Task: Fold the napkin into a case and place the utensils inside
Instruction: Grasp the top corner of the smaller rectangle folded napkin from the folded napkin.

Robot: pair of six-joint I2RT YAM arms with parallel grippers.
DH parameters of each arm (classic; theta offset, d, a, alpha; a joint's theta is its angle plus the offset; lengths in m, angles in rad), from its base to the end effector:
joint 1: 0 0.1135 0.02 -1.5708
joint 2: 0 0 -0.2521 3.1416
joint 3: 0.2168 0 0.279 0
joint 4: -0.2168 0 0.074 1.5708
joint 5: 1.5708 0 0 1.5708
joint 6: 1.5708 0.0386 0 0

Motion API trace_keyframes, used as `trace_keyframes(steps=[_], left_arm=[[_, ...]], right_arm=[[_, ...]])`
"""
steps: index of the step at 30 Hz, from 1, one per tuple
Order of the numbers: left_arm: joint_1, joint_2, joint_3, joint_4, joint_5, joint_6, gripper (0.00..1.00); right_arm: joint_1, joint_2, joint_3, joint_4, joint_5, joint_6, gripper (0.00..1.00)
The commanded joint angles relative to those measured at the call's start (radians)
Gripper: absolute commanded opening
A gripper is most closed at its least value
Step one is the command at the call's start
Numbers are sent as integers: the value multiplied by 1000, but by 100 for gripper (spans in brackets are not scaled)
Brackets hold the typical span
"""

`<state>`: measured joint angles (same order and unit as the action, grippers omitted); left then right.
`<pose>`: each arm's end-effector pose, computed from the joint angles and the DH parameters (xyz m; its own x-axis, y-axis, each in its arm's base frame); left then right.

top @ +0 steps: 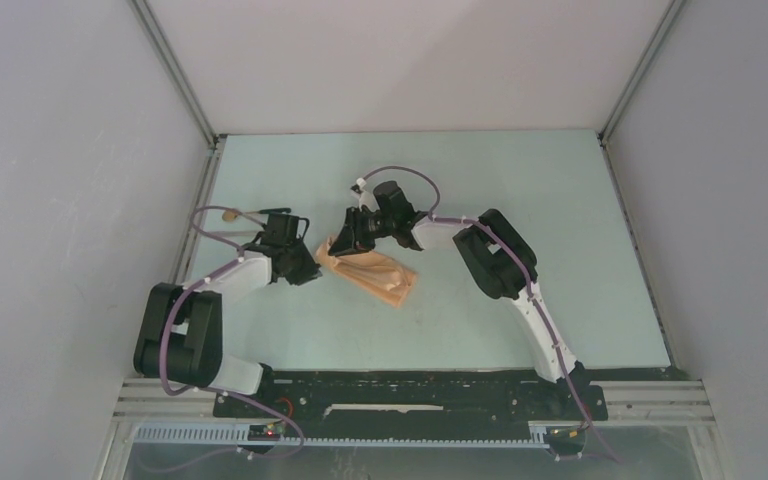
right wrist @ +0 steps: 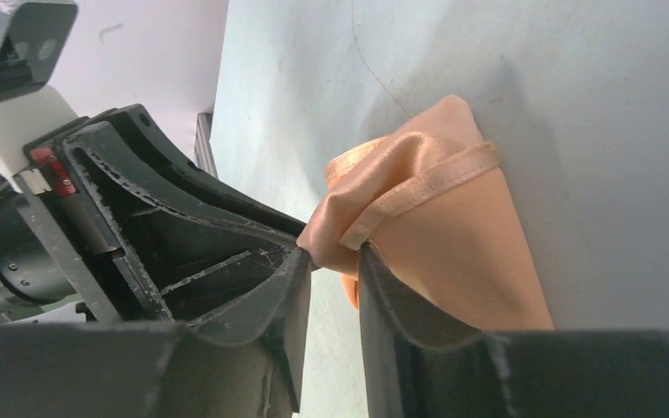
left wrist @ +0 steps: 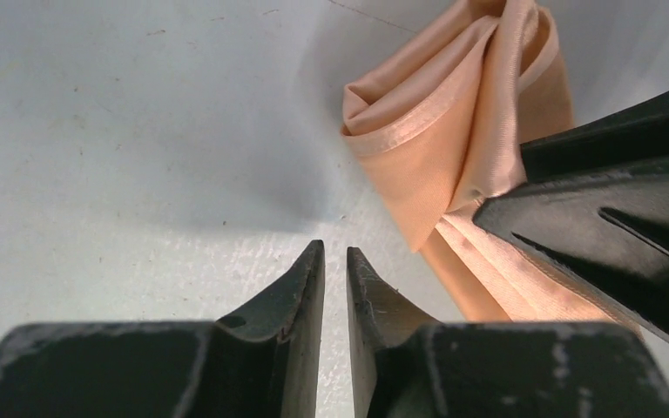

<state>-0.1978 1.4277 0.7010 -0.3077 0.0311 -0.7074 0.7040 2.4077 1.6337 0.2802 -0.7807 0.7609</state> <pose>0.2793 -0.0572 0.1301 -0.7783 -0.5065 -0.3711 -0.3866 0.8523 -0.3524 0.3889 0.3659 0.0867 -0.9045 -0.1254 -0.4077 -0.4260 0.3132 0.8488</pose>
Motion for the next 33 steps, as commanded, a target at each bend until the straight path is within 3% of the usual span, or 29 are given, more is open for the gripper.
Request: trace_keyframes(steps=[1, 6, 9, 15, 23, 33], left_arm=[[8, -46, 0, 36, 18, 2, 22], [-9, -43, 35, 52, 62, 15, 38], [-40, -10, 87, 28, 38, 22, 40], [-65, 57, 163, -6, -4, 17, 31], [-100, 113, 220, -47, -28, 33, 29], [-142, 209, 335, -186, -190, 94, 28]], right_arm=[[-2, 11, 34, -17, 14, -12, 29], [-20, -7, -10, 47, -8, 47, 0], [-37, -10, -40, 117, -27, 110, 0], [-57, -25, -87, 197, -39, 167, 0], [-64, -35, -103, 191, -35, 159, 0], [-64, -27, -93, 186, -37, 155, 0]])
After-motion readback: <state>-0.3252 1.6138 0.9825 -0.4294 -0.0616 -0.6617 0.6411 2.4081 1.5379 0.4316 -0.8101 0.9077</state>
